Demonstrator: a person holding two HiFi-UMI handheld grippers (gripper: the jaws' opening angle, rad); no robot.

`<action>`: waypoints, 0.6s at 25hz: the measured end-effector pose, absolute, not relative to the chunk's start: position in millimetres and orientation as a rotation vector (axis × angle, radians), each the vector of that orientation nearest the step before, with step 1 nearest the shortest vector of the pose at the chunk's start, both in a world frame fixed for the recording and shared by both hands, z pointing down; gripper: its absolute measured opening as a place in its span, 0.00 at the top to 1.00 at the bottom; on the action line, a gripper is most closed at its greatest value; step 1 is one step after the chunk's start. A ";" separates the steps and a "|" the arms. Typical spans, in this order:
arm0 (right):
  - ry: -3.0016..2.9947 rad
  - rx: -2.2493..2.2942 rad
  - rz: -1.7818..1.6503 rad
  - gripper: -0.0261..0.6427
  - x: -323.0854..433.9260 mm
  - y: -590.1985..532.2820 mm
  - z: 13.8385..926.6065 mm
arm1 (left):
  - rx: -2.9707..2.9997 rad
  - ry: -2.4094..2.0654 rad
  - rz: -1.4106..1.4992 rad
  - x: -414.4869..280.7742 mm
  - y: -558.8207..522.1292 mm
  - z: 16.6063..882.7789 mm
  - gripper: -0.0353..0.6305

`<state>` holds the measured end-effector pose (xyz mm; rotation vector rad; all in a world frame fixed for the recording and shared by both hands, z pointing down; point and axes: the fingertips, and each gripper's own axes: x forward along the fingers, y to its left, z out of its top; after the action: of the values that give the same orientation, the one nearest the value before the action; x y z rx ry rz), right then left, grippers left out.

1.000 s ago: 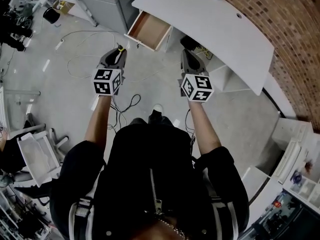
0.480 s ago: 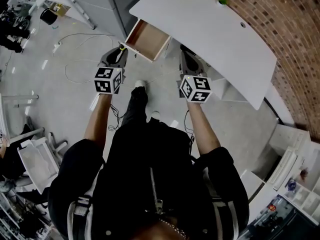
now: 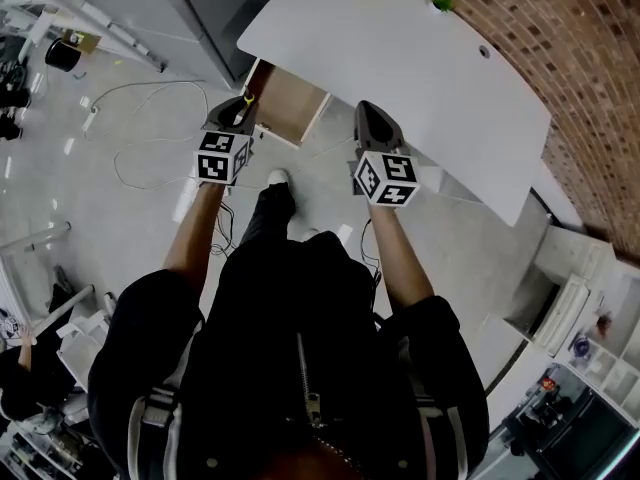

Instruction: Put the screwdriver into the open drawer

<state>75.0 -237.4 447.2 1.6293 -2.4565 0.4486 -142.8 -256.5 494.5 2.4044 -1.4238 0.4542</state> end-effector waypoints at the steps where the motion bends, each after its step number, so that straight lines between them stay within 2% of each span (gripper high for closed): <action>1: -2.443 1.642 0.462 0.95 73.2 -243.2 449.7 | 2.404 -1.402 0.475 -142.9 -263.8 502.3 0.81; 15: -2.368 1.596 0.620 0.95 76.7 -268.4 509.2 | 2.272 -1.250 0.672 -116.6 -312.2 633.0 0.81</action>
<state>76.7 -268.4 509.2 1.5955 -2.3684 0.6205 -116.6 -312.2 633.0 2.2718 -1.2501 0.6718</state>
